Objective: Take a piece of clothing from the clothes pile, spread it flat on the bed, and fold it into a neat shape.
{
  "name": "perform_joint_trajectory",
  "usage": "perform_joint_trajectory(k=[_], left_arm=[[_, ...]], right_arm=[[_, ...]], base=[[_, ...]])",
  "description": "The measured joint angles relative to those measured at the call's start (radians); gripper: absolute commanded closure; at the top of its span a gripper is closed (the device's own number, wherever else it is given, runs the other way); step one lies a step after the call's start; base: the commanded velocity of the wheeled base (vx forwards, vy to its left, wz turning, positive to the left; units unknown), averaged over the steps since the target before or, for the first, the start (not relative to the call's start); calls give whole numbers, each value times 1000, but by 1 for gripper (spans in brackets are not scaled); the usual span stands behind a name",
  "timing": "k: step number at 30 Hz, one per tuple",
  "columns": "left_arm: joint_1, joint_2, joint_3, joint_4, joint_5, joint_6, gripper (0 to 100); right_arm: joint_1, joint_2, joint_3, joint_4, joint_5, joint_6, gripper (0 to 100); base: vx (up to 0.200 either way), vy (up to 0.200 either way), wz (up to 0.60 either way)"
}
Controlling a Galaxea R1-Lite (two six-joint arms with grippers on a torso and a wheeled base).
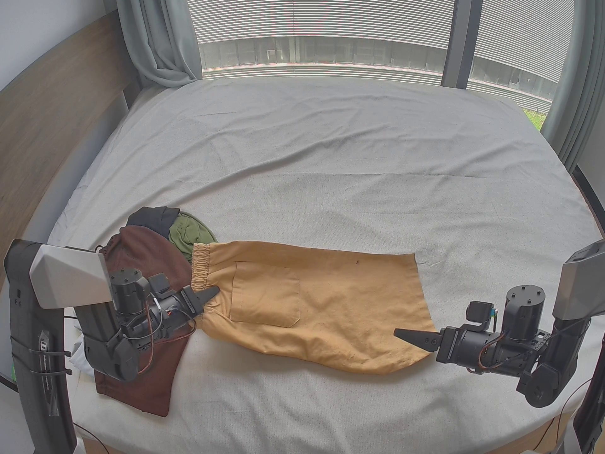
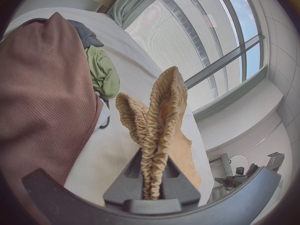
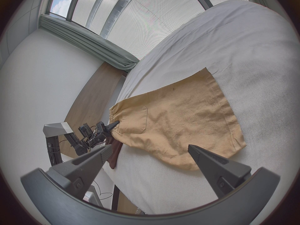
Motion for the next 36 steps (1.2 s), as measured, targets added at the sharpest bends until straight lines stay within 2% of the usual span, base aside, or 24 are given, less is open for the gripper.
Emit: perform_joint_trajectory(k=[22,28,36], left_arm=[[90,-70,123,1,-79,48,100],[67,-91,123,1,-76,43,100],[-16,-115,100,1,-66,26,100]], right_arm=[[5,13,1,0,-1,-14,0],[5,19,1,0,-3,-14,0],[1,21,0,0,-3,-14,0]], base=[[0,0,0],[0,0,0],[0,0,0]])
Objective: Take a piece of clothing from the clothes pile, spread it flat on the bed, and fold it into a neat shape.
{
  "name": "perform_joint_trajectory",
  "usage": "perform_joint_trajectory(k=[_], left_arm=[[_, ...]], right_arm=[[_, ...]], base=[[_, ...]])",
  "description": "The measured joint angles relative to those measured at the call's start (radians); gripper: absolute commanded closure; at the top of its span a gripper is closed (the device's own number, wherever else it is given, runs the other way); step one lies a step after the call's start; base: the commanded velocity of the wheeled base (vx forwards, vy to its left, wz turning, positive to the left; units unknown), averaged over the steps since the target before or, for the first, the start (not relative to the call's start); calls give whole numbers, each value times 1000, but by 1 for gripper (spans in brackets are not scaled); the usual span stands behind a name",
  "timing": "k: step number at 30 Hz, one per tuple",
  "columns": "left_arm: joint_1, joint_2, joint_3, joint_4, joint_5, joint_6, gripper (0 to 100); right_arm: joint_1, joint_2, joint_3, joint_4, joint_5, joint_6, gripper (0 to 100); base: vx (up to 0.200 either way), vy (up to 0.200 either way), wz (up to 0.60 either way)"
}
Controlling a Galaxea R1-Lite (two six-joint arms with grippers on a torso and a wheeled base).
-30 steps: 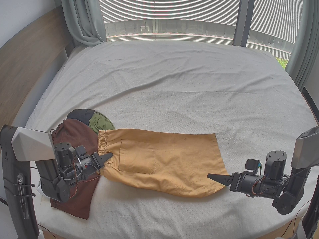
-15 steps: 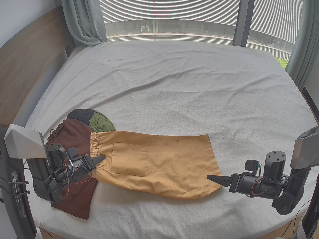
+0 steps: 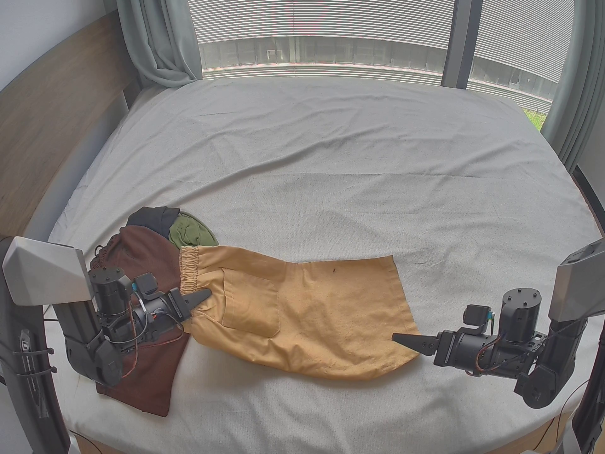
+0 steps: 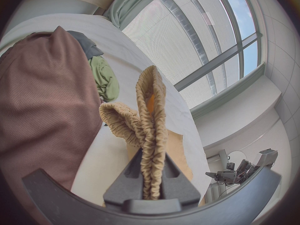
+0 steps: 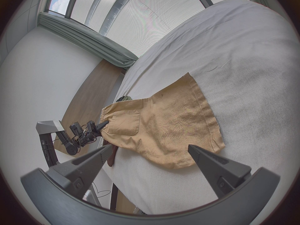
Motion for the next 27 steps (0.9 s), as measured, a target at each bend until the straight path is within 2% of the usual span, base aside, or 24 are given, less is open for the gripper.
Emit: perform_joint_trajectory(k=[4,15,27], left_arm=[[-46,-18,-9,0,3,-21,100],[-171,-34,-84,3,84,-51,100],[-265,3,-171,10,95,-58,100]], right_arm=[[-1,0,0,0,0,0,0],[-8,-1,-1,0,1,0,0],[-40,-5,0,0,1,-31,0]], base=[[0,0,0],[0,0,0],[0,0,0]])
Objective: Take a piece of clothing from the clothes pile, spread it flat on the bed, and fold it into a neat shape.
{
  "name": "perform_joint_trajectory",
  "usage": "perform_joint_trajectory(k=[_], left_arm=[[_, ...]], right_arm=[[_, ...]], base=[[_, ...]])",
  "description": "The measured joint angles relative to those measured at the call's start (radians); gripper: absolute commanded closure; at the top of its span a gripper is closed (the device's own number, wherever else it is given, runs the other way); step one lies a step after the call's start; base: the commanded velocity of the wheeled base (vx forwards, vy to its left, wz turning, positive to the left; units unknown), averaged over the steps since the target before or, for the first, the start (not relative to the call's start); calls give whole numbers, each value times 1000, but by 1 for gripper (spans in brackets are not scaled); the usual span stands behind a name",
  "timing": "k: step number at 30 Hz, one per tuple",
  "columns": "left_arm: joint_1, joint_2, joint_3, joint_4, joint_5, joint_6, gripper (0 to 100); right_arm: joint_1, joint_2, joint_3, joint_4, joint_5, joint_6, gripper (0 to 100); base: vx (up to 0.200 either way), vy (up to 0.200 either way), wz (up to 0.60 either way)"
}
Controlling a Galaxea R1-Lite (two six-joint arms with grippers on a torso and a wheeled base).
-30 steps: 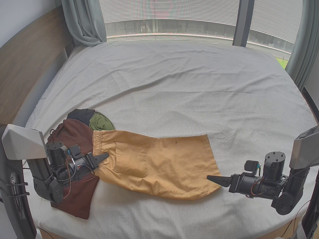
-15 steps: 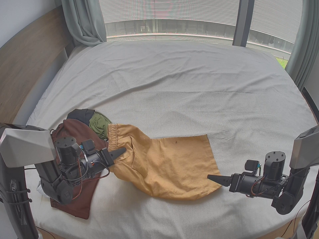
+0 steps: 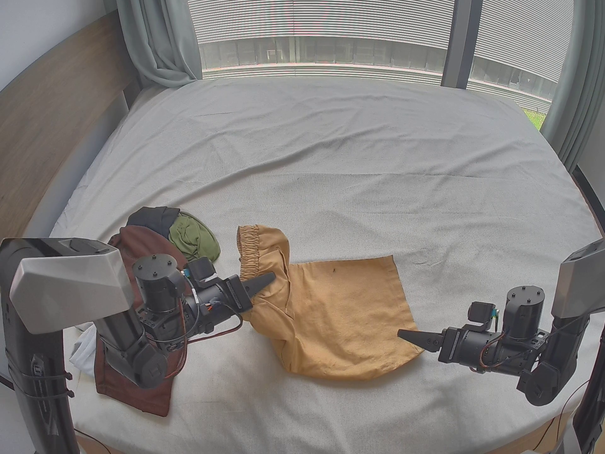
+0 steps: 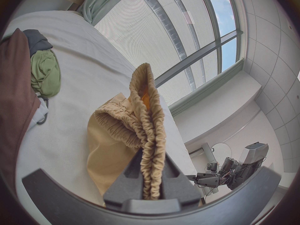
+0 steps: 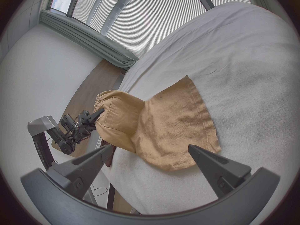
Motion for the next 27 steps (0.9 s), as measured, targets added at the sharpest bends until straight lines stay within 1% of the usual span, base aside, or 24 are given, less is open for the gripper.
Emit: perform_joint_trajectory(k=[5,12,27], left_arm=[[-22,11,-18,4,0,-1,100],[-33,19,-40,6,0,-21,100],[-93,55,-151,62,1,-28,100]], right_arm=[[-21,-10,-3,0,2,-1,0],[-41,-24,-6,0,5,-2,0],[-114,-31,-29,0,5,-34,0]], base=[[0,0,0],[0,0,0],[0,0,0]])
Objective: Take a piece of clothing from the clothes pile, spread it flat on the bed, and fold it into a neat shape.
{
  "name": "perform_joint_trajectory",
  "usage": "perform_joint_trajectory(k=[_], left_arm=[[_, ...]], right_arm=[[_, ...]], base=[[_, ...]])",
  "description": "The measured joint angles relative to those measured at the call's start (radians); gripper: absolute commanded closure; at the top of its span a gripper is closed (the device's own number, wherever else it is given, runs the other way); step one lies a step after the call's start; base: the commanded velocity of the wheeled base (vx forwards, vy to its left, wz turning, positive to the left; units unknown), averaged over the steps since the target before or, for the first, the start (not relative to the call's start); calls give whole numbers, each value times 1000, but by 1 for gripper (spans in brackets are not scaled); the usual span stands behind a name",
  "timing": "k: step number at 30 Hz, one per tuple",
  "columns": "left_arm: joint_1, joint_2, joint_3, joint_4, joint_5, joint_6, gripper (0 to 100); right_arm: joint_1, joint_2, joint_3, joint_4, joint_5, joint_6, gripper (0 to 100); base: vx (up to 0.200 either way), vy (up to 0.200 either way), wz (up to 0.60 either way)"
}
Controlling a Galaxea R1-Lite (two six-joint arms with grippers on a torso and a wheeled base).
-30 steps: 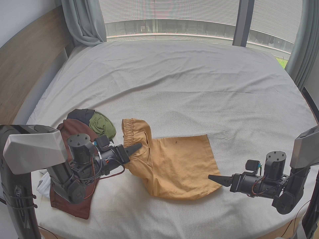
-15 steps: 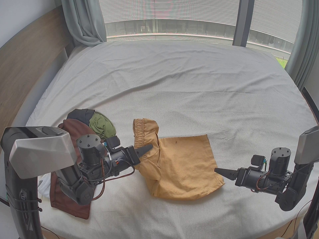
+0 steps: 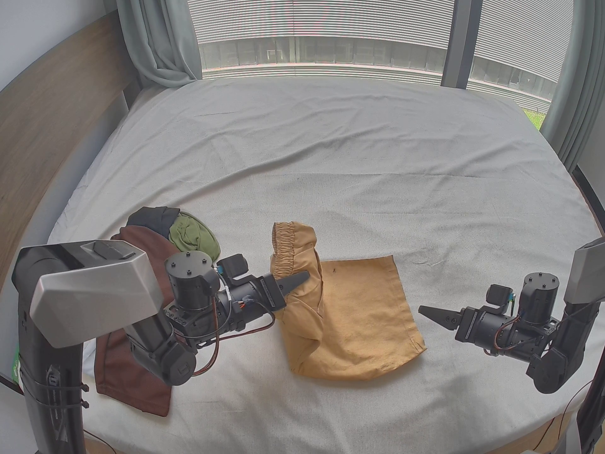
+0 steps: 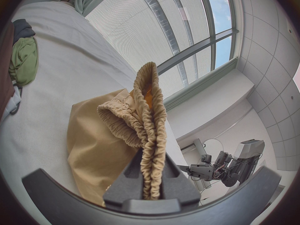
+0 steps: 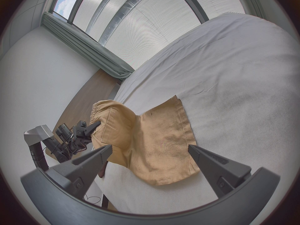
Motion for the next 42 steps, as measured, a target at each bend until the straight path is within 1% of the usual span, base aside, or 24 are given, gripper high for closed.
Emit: perform_joint_trajectory(k=[5,11,13,19,29,30,39,42], left_arm=[[-22,16,-34,-3,-1,-10,100],[-55,38,-81,-5,0,-95,100],[-64,47,-99,-4,0,-106,100],[-99,99,-154,0,0,-132,100],[-115,140,-192,6,5,-135,100],[-115,147,-196,10,6,-135,0],[-118,166,-209,14,9,-134,0],[-119,171,-210,17,23,-135,0]], right_arm=[[-10,0,-12,0,-2,-1,0],[-27,0,-21,0,-3,-2,0],[-33,0,-23,0,-3,-2,0],[-49,0,-32,0,-3,-2,0],[-57,0,-39,1,-3,-1,0],[-57,0,-40,0,-3,-1,0],[-57,1,-40,0,-3,-1,0],[-57,2,-40,1,-3,-1,0]], base=[[0,0,0],[0,0,0],[0,0,0],[0,0,0],[0,0,0],[0,0,0],[0,0,0],[0,0,0]])
